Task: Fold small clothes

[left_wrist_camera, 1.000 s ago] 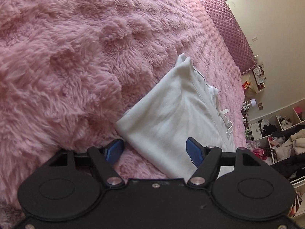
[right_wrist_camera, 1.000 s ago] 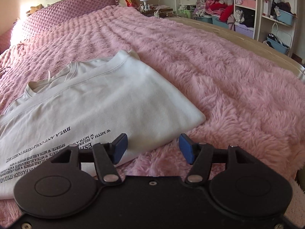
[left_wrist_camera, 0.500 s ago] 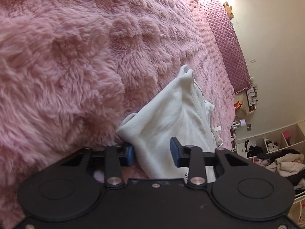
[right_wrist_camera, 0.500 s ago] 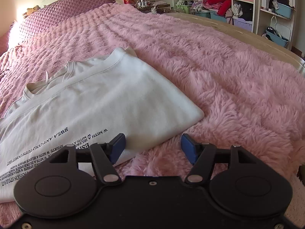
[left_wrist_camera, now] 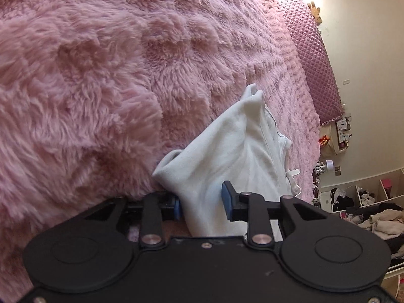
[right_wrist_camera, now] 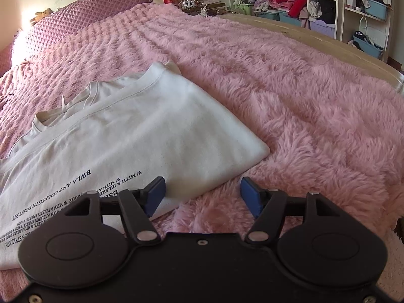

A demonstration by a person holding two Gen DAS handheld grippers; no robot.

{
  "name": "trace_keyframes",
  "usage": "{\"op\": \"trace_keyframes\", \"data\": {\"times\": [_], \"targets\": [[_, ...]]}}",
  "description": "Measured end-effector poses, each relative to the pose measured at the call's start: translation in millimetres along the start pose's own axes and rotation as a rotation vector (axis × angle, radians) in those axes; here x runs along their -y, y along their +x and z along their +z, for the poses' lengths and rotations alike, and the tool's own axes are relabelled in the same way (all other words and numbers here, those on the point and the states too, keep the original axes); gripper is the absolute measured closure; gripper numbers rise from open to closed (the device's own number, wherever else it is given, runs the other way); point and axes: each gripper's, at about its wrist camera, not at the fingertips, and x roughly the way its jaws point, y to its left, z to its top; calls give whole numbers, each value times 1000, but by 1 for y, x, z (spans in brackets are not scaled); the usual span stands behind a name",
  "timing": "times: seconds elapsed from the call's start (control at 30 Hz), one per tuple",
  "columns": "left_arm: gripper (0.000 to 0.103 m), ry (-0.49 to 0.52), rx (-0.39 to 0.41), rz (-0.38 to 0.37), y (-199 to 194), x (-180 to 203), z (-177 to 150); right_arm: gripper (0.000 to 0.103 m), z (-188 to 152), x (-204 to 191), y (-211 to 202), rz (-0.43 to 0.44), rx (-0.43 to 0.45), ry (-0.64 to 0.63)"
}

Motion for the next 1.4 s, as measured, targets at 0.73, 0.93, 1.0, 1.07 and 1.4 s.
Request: {"op": "trace_keyframes", "data": {"times": [0.73, 0.93, 1.0, 1.07, 1.4], "targets": [[101, 167, -131, -356, 22, 114, -26, 35, 20, 18, -4, 21, -5, 18], [102, 238, -253, -479, 57, 164, -68, 33, 31, 39, -10, 10, 9, 52], [102, 263, -307, -528, 70, 182, -91, 33, 34, 47, -10, 1, 9, 70], [102, 297, -372, -560, 85, 198, -115, 33, 36, 54, -10, -4, 10, 88], [92, 477, -747, -315, 191, 196, -243, 33, 41, 82, -7, -25, 11, 144]]}}
